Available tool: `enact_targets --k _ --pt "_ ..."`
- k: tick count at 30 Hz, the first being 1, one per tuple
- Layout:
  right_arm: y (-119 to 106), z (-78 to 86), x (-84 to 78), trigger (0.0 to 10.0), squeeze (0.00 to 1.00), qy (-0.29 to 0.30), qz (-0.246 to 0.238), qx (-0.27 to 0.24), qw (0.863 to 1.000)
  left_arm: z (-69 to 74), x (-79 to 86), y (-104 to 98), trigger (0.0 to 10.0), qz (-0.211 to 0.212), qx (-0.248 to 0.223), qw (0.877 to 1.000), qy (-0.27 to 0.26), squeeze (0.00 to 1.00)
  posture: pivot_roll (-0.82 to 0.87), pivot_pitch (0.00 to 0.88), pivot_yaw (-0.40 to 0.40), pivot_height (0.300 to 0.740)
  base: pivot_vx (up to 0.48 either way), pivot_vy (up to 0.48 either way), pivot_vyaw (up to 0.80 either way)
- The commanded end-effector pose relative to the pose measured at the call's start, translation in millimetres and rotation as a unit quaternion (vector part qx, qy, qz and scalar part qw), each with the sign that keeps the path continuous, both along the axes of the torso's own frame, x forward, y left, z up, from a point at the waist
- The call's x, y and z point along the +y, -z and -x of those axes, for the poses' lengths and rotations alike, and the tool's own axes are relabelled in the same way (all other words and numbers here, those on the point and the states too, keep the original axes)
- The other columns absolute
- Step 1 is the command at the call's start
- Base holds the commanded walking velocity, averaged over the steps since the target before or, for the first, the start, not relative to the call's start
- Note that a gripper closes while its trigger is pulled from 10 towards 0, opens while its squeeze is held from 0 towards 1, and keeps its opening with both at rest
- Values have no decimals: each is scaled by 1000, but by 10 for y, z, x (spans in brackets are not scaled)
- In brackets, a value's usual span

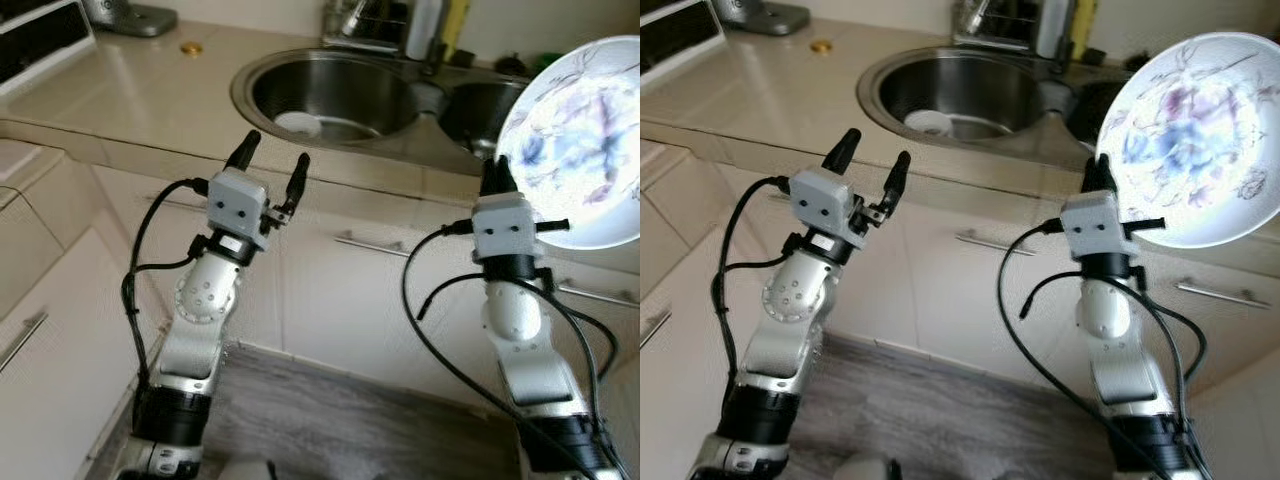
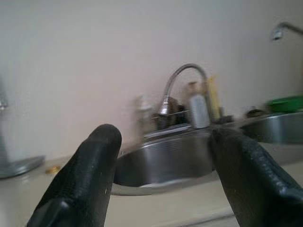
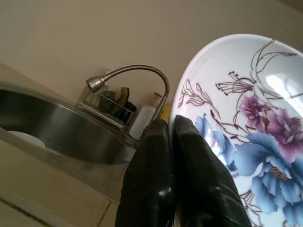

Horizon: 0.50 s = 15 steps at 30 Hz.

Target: Kitchen organization

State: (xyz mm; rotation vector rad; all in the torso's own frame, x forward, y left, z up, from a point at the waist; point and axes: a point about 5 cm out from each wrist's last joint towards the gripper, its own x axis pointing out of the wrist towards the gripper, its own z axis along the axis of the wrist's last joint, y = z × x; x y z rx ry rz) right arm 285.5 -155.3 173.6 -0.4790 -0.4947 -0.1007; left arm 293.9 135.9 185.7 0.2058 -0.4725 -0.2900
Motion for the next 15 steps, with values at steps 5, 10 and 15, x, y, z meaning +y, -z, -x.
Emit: enact_targets --k 5,10,15 --pt "-73 9 -101 10000 0 16 12 -19 1000 -3 -106 -19 10000 -2 -3 1000 18 0 137 2 -55 740 355 0 0" --pt "-68 8 -95 10000 0 13 10 -18 1000 -2 -106 -21 10000 -2 -4 1000 19 0 137 2 -55 740 343 0 0" --pt "-62 10 -92 10000 0 13 9 -16 1000 0 -103 -22 10000 -2 -5 1000 18 0 139 3 -56 740 332 0 0"
